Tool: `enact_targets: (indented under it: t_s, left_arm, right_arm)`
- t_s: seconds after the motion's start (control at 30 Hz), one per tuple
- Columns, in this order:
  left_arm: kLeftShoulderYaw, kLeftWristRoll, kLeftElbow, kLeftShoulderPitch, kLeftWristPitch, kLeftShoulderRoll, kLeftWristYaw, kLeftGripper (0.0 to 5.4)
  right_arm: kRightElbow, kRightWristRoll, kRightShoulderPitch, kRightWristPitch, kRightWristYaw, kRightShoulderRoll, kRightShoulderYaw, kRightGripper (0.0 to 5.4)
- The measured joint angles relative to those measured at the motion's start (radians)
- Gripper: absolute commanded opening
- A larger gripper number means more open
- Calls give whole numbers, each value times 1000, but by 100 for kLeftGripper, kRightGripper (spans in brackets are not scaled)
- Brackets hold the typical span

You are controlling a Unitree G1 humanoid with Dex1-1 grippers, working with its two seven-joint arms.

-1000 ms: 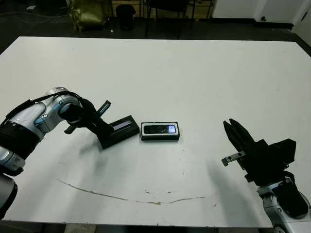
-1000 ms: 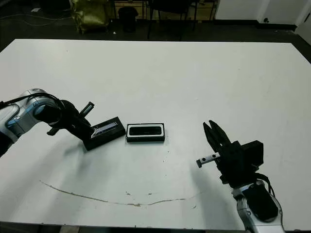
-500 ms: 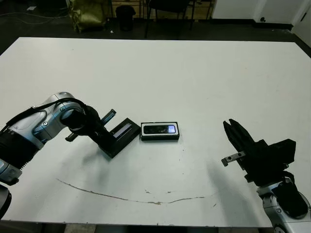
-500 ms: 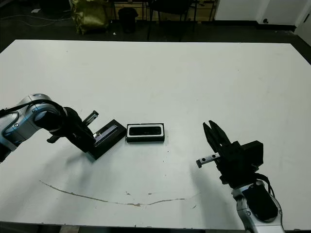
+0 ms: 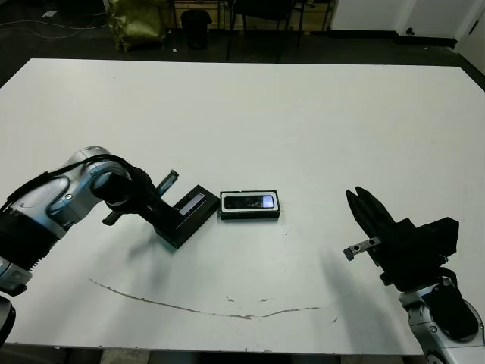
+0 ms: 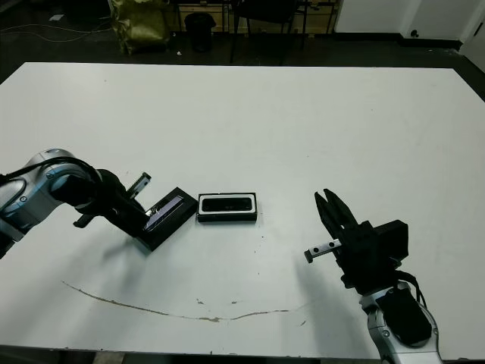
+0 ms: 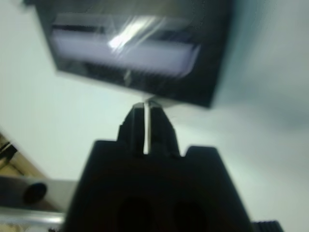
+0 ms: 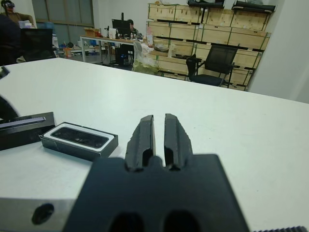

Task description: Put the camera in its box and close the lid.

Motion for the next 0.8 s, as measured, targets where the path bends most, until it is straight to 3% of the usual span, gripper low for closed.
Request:
enact_targets:
  t_s: [0.13,0.3,0.43,0.5,0.57,0.63,0.8]
  left_arm:
    - [8,147,163,-16,51,0,290,0]
    - [-4,272,331,-92,174,-10,494,0]
    - [-38,342,435,-137,224,-19,593,0]
    - [-34,336,470,-142,246,-27,618,0]
    - [14,269,478,-137,257,-33,634,0]
    - [115,138,425,-110,259,-34,626,0]
    - [408,-305,50,54,349,-66,490,0]
  right_arm:
    - [-1,3,1,1,0,2,3,2]
    - [-2,3,9,2,0,2,8,2]
    - [0,12,13,0,3,3,9,2]
    - [0,11,15,0,2,3,9,2]
    - [0,10,16,-3,1,3,10,2]
    - [2,11,15,-7,2,4,11,2]
    - [5,11,15,-13,2,4,12,2]
